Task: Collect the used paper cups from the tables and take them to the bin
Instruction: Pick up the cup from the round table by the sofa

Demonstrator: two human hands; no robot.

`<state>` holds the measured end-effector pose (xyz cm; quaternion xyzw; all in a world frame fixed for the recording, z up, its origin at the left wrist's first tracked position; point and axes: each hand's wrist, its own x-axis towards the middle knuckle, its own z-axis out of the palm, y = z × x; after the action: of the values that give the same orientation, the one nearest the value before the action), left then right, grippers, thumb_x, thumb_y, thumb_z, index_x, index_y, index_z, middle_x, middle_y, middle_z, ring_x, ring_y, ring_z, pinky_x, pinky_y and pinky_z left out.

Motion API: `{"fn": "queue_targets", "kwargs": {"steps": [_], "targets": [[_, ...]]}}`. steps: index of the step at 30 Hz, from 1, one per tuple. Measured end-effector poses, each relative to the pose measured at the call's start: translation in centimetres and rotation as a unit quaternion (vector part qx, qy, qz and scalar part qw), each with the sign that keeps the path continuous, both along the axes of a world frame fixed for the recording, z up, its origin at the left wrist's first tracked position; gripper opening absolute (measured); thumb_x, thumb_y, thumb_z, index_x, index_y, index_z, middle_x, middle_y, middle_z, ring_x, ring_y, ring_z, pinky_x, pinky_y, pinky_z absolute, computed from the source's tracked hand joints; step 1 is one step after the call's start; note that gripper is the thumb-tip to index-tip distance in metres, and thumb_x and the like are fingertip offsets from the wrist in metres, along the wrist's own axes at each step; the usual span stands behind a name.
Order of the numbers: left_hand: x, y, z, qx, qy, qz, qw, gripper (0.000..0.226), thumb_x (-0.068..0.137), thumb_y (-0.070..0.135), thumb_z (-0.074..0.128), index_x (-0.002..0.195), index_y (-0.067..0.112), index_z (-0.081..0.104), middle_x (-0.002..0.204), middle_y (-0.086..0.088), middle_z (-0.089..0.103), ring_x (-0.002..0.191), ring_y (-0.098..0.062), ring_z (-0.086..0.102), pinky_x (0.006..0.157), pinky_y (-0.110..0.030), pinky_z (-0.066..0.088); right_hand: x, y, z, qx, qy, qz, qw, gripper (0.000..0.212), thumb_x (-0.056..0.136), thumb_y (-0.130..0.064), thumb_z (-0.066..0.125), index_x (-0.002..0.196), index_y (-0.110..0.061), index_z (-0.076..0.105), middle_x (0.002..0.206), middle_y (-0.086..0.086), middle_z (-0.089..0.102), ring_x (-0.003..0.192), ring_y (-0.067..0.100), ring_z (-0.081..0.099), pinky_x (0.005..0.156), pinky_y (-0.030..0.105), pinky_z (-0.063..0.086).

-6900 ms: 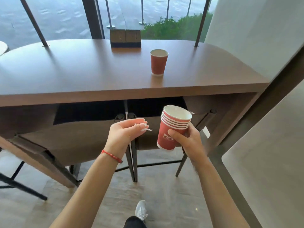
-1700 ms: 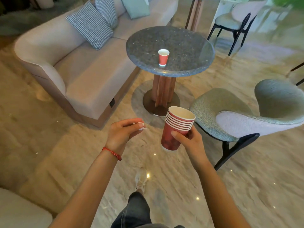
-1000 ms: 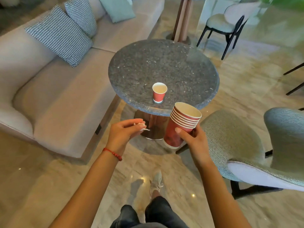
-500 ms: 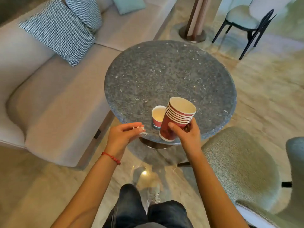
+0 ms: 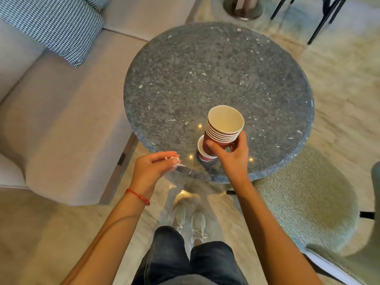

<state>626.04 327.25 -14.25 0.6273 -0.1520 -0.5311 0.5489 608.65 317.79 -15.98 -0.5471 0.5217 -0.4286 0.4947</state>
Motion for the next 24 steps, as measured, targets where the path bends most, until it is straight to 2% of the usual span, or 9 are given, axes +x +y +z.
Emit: {"fn": "queue_targets", "kwargs": {"steps": [4,9,13,16,19,22,24], "targets": [[0.1,-0.2,-0.5,0.013,0.005,-0.013,1.000,0.017,0.075,-0.002,0.069,0.081,0.013,0.073,0.082,-0.004,0.076,0.084,-0.016,0.071,0.067,-0.017,0.053,0.3,-0.2,-1.5,-0.002,0.009,-0.010,1.000,0.062,0.067,-0.013,0.082,0.114,-0.032,0.046,0.106,-0.019,0.058,0.097,-0.012,0.056,0.082,0.007,0.044],[0.1,-0.5,-0.6,0.023,0.010,-0.015,1.000,0.016,0.076,-0.002,0.069,0.082,0.012,0.072,0.081,-0.003,0.076,0.084,-0.017,0.071,0.068,-0.018,0.054,0.1,-0.2,-3.4,0.016,0.023,-0.009,1.000,0.067,0.066,-0.016,0.083,0.121,-0.022,0.046,0.108,-0.022,0.056,0.098,-0.017,0.053,0.081,0.003,0.041],[0.1,-0.5,-0.8,0.022,0.010,-0.007,1.000,0.018,0.075,-0.002,0.069,0.079,0.015,0.074,0.081,-0.004,0.076,0.084,-0.020,0.071,0.068,-0.019,0.055,0.1,-0.1,-4.3,0.034,0.034,0.012,0.999,0.070,0.063,-0.026,0.082,0.120,-0.032,0.042,0.108,-0.026,0.053,0.098,-0.022,0.050,0.076,-0.002,0.038],[0.1,-0.4,-1.0,0.028,0.012,-0.004,1.000,0.017,0.075,-0.003,0.069,0.078,0.013,0.074,0.081,-0.004,0.075,0.085,-0.021,0.071,0.068,-0.019,0.055,0.0,0.3,-5.3,0.046,0.026,0.034,0.998,0.071,0.064,-0.018,0.082,0.117,-0.040,0.042,0.111,-0.020,0.052,0.099,-0.019,0.051,0.071,0.000,0.043],[0.2,-0.3,-1.2,0.037,0.014,-0.004,0.999,0.016,0.075,-0.002,0.069,0.081,0.012,0.073,0.082,-0.005,0.075,0.086,-0.021,0.071,0.069,-0.020,0.055,-0.4,0.8,-6.5,0.071,0.023,0.047,0.996,0.079,0.062,-0.015,0.085,0.114,-0.053,0.040,0.114,-0.017,0.052,0.105,-0.010,0.053,0.076,0.012,0.051],[0.2,-0.2,-1.3,0.044,0.014,-0.002,0.999,0.016,0.075,-0.002,0.070,0.082,0.012,0.073,0.084,-0.006,0.075,0.088,-0.022,0.071,0.072,-0.022,0.056,-0.3,0.8,-7.2,0.093,0.038,0.036,0.994,0.080,0.063,-0.013,0.085,0.116,-0.049,0.037,0.115,-0.019,0.051,0.109,-0.002,0.053,0.083,0.021,0.050],[0.3,-0.3,-1.4,0.048,0.013,-0.003,0.999,0.016,0.075,-0.002,0.070,0.084,0.011,0.072,0.084,-0.005,0.075,0.088,-0.022,0.071,0.074,-0.024,0.057,-0.1,0.6,-7.2,0.087,0.054,0.023,0.994,0.075,0.064,-0.015,0.085,0.114,-0.046,0.037,0.112,-0.023,0.050,0.104,-0.013,0.051,0.080,0.009,0.046]]}}
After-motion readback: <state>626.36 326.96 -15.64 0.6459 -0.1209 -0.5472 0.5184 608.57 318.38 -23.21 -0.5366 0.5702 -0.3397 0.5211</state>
